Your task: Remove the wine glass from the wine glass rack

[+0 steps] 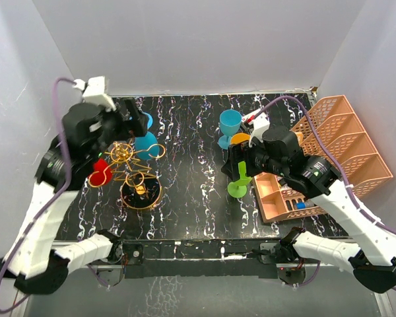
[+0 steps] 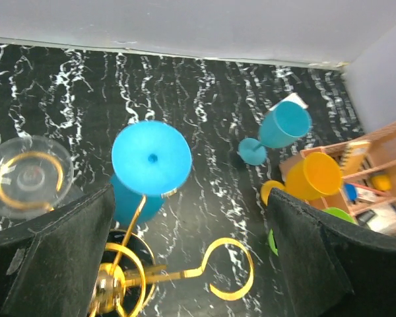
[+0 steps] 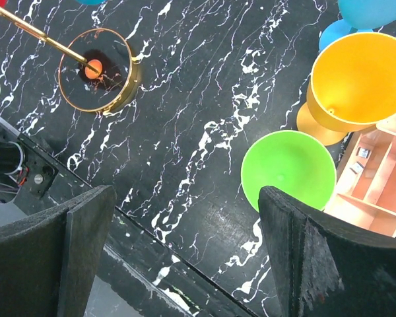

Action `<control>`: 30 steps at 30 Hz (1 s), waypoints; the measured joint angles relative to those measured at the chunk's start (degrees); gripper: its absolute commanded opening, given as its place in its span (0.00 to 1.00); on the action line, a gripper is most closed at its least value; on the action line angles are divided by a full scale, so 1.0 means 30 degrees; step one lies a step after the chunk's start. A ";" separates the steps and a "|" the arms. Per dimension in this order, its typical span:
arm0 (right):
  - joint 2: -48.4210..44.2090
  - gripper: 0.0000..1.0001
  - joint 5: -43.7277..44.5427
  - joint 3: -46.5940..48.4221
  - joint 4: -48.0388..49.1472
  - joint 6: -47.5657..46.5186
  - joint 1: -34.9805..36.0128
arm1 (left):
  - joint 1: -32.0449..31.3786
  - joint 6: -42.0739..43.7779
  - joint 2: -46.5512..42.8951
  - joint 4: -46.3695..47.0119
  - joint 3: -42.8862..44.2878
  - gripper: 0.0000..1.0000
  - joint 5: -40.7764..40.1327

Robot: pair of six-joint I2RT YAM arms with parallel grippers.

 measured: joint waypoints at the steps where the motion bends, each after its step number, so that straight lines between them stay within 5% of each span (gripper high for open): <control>1: -0.0044 0.99 -0.0029 -0.0102 0.0015 0.0000 0.0000 | 0.0000 0.0248 0.0801 0.0175 0.0262 0.97 -0.0175; 9: -0.0721 0.99 -0.0270 -0.0736 0.0386 0.0051 0.0000 | 0.1712 0.1231 0.6171 0.1275 0.2790 0.97 -0.0765; 17: -0.0896 0.99 -0.0444 -0.0969 0.0576 -0.0022 0.0000 | 1.2386 -0.1690 0.7781 0.1093 0.3934 0.97 0.4029; 22: -0.0896 0.99 -0.1384 -0.0969 0.0670 -0.0175 0.0000 | 1.4914 -0.3198 0.4874 -0.0066 0.2142 0.97 0.3213; 30: -0.0794 0.99 -0.3657 -0.0969 0.0962 -0.1056 0.0000 | 1.5183 -0.5450 -0.2550 -0.3359 -0.1224 0.97 -0.1166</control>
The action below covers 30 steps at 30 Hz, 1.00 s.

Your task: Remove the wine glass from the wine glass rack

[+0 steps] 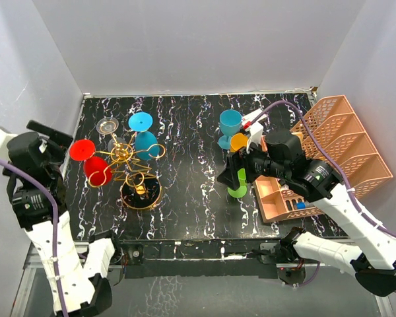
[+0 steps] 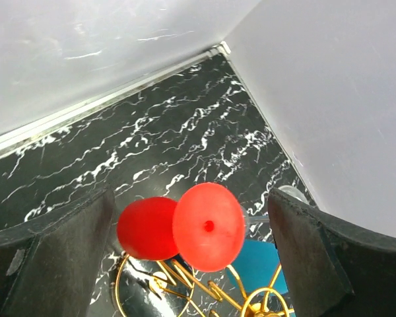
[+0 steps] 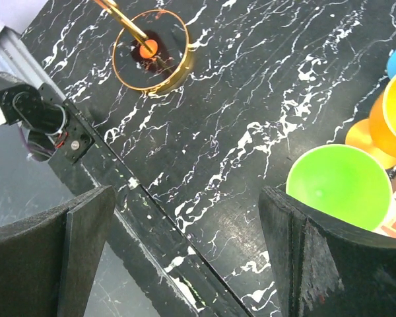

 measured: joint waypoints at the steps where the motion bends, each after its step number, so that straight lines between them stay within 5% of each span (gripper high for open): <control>1: 0.0044 0.99 -0.0277 0.0000 0.0058 -0.0124 0.0000 | 0.0000 -0.0372 -0.0342 -0.0474 -0.0109 0.97 -0.0510; 15: -0.0925 0.99 -0.1872 -0.0109 0.0284 -0.1406 0.0000 | -0.1406 -0.4350 -0.2288 -0.3614 -0.1588 0.87 -0.0321; 30: -0.1974 0.99 -0.1865 -0.0568 0.0590 -0.1443 0.0000 | -0.1406 -0.5180 -0.1027 -0.1814 -0.2550 0.67 0.0925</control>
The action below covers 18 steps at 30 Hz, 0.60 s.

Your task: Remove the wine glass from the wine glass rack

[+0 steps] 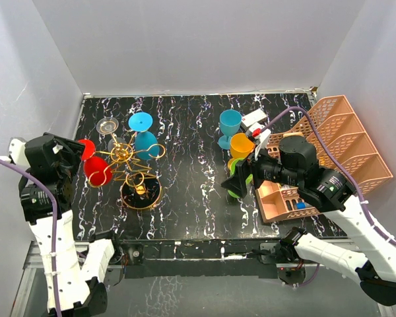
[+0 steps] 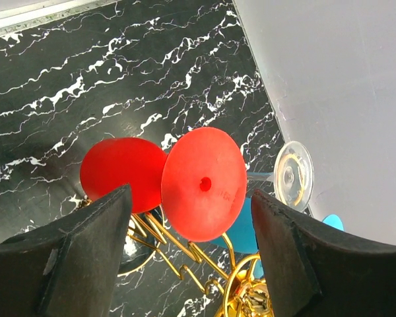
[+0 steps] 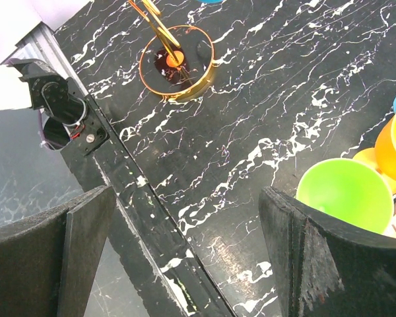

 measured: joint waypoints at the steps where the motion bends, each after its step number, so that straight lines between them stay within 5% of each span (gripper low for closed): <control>1: 0.0007 0.99 0.0036 0.0000 0.0000 -0.0015 0.0000 | 0.0000 0.0015 0.0131 0.0095 -0.0044 0.64 0.0007; 18: 0.0240 0.99 0.0372 -0.0080 0.0029 -0.0080 0.0000 | 0.0000 0.0262 0.0051 0.2390 -0.2652 0.47 -0.0321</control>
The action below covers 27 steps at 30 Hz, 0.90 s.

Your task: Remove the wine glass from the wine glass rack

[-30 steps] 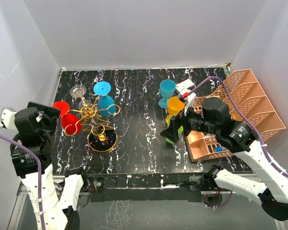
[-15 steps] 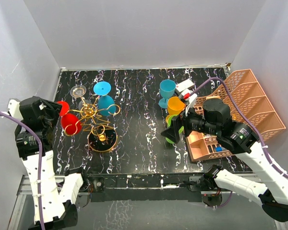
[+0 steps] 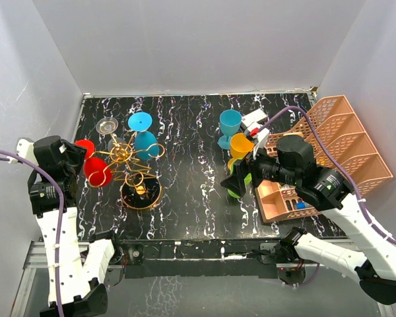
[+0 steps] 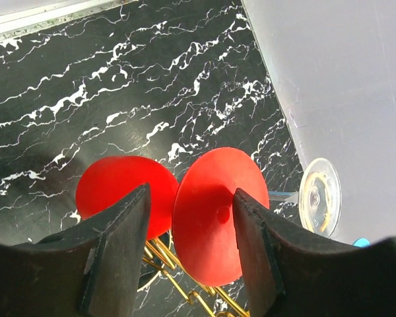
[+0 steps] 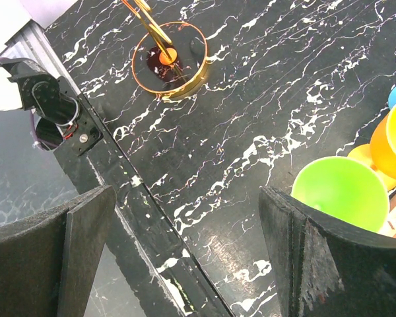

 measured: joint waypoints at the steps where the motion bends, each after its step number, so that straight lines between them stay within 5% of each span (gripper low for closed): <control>1: 0.0022 0.99 0.0007 0.0000 0.0000 -0.0007 0.0000 | 0.0000 0.0015 -0.0102 0.0168 -0.0131 0.44 -0.0080; 14: 0.0066 0.99 0.0007 0.0000 0.0000 -0.0007 0.0000 | 0.0000 0.0386 -0.0678 0.1443 -0.0488 0.12 -0.0852; 27: 0.0080 0.99 0.0007 0.0000 0.0000 -0.0007 0.0000 | -0.0007 0.0058 -0.0714 0.1931 -0.0415 0.02 -0.0867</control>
